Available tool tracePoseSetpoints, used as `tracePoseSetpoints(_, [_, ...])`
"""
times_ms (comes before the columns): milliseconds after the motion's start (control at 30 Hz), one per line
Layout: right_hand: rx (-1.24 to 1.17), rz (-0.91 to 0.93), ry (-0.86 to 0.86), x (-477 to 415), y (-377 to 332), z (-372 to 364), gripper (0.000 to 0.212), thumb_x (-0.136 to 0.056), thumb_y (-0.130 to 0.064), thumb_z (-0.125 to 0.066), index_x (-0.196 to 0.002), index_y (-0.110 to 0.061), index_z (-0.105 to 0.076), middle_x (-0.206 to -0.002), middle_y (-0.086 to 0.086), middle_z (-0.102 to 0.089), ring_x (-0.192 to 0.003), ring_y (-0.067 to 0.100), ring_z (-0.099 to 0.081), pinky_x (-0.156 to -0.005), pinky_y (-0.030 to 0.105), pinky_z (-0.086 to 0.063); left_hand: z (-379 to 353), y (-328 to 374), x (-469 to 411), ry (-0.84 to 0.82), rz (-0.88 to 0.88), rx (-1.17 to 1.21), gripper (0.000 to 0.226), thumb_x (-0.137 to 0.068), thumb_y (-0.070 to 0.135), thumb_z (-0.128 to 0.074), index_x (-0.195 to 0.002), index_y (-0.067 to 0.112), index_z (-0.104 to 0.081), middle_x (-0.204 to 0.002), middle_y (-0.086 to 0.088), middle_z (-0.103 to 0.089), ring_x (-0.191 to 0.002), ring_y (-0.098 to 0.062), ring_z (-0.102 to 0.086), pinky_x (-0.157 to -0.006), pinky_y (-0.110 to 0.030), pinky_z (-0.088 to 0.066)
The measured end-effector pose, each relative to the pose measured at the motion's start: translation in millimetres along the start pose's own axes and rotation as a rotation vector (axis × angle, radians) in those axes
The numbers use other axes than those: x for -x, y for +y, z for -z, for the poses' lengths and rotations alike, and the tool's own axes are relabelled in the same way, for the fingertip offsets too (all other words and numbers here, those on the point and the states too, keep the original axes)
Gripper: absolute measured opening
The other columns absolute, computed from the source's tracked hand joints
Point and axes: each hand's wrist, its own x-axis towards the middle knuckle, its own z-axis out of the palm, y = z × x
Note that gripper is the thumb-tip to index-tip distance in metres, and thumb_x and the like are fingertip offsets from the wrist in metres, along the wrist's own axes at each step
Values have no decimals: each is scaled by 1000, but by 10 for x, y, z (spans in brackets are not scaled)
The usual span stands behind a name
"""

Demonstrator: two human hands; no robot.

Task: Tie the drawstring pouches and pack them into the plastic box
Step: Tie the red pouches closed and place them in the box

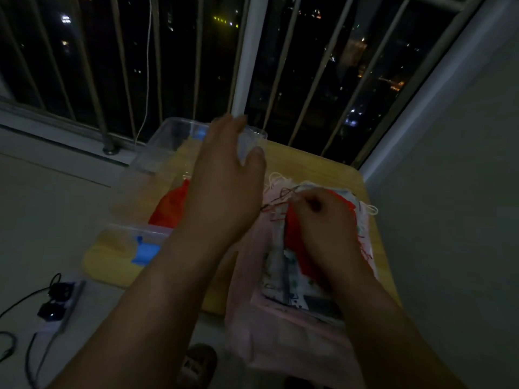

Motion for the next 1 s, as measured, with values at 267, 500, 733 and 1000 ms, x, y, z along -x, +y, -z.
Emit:
tracePoseSetpoints(267, [145,-357,137,-322,1027,559,17,-94,-36,-63,-94,-19,-68,-89,1,-70,-83,22,-67,-69,33,-45,-727,-114,183,-401,-12,-34,43,-108,24,-47,-151,27,-47,-154,7,-47,-132,-2,-45,-103,-12,-37])
tracePoseSetpoints(500, [-9,-288,86,-535,1184,467,9,-90,-30,-73,-85,-23,-71,-88,-3,-72,-85,22,-69,-85,43,-58,-1047,-399,231,-509,97,-75,36,-104,12,-50,-138,19,-60,-125,8,-62,-111,-9,-56,-95,-27,-46])
tracePoseSetpoints(733, [-398,-142,72,-436,663,631,7,-98,-20,-65,-91,-17,-65,-80,5,-71,-75,22,-68,-71,40,-57,-1102,-446,248,-406,129,106,48,-102,39,-57,-147,26,-48,-129,19,-60,-116,3,-57,-98,-27,-51])
tracePoseSetpoints(1000, [-540,-259,19,-108,546,814,5,-99,-18,-63,-95,-18,-66,-83,-2,-76,-73,16,-72,-65,36,-55,-1059,-38,6,-568,372,311,49,-98,63,-51,-114,23,-77,-108,3,-78,-102,-13,-74,-97,-40,-56])
